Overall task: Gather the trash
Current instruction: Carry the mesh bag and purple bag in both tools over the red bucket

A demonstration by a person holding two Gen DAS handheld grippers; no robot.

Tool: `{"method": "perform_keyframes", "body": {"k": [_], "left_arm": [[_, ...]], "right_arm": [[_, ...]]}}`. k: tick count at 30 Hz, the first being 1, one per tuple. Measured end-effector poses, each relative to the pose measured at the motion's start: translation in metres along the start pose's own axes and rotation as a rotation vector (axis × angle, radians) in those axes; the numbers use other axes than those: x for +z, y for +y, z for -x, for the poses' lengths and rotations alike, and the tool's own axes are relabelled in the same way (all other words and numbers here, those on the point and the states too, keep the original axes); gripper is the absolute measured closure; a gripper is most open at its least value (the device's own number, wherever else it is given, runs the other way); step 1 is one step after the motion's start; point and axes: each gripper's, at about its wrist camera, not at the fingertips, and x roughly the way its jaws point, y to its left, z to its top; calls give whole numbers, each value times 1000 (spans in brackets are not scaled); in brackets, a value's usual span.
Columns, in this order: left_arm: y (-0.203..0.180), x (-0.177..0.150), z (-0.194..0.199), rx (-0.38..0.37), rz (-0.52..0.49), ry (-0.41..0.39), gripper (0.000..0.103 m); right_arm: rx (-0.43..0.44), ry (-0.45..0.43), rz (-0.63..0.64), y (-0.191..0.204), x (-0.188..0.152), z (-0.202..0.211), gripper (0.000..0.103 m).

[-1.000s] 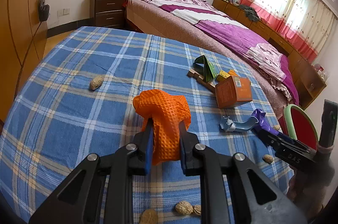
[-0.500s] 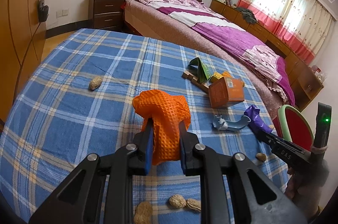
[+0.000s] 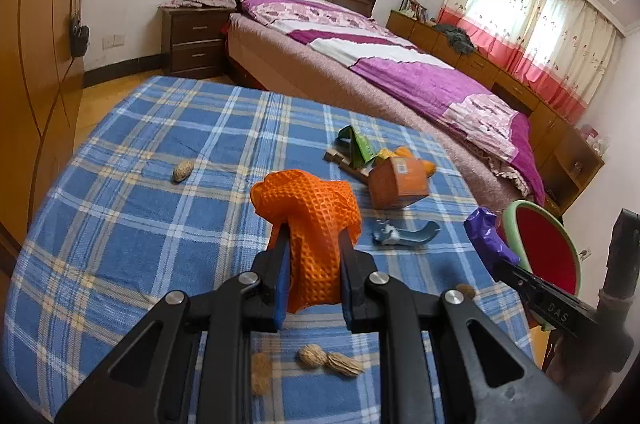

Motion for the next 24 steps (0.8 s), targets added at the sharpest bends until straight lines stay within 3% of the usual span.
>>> {"method": "perform_keyframes", "body": {"k": [7,24], "left_arm": [[-9,0,19,-21,-12,-22,83],[-47,-10,44,-86,-62,-17,83]], "right_arm": [[55,-39,-51,-5,-8,31,84],[94,-141,-123,-29,-24,85,84]]}}
